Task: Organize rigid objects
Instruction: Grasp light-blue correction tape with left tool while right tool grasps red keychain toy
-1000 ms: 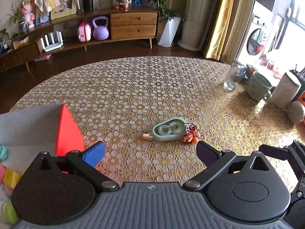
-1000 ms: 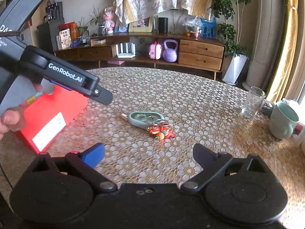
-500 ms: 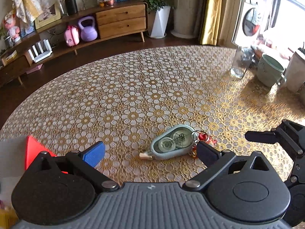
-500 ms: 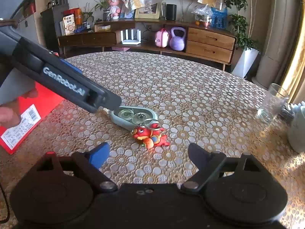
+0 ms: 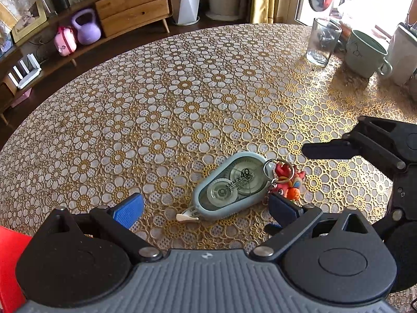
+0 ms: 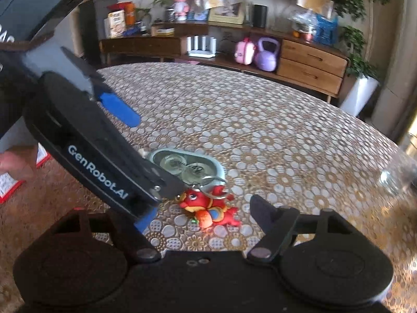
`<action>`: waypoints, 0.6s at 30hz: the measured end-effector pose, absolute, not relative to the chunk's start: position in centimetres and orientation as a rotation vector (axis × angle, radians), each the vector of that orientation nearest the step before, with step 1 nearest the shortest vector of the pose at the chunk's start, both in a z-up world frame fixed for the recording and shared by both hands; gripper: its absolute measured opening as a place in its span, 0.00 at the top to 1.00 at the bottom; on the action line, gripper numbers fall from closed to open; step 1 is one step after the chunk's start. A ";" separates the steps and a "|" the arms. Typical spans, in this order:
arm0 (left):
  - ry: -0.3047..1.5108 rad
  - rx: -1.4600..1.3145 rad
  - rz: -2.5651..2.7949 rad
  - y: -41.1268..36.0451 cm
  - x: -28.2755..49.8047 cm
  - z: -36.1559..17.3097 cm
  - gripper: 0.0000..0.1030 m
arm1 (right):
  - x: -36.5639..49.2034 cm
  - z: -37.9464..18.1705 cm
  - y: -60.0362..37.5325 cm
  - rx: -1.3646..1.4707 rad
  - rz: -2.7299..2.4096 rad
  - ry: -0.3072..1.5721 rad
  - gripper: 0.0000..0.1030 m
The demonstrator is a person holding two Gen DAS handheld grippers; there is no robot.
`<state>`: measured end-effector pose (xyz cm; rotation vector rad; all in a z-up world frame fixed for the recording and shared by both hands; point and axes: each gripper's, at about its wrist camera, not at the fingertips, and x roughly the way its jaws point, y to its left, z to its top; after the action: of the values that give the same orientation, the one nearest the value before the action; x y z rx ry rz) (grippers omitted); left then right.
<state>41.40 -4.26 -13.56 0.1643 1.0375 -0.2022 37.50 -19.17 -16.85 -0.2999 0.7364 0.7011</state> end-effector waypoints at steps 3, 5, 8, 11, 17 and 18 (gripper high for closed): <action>1.044 0.157 -0.209 -4.0 41.6 -13.8 0.01 | 37.6 -17.3 -18.9 -0.308 0.714 0.744 0.38; 1.041 0.159 -0.214 -3.9 41.6 -14.0 0.01 | 37.7 -17.4 -19.2 -0.287 0.723 0.742 0.42; 1.045 0.155 -0.222 -3.9 41.7 -14.2 0.01 | 37.8 -17.4 -19.8 -0.277 0.726 0.737 0.49; 1.040 0.156 -0.228 -3.9 41.8 -14.1 0.01 | 37.6 -17.2 -20.7 -0.280 0.725 0.740 0.57; 1.030 0.176 -0.249 -4.0 41.4 -14.4 0.03 | 37.4 -16.9 -22.7 -0.267 0.702 0.751 0.62; 1.027 0.189 -0.249 -4.1 41.3 -14.5 0.04 | 37.4 -16.9 -22.8 -0.266 0.703 0.752 0.63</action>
<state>41.29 -4.14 -14.51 0.1888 1.0267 -0.2491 37.38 -22.83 -16.93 -0.2660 0.7517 0.7030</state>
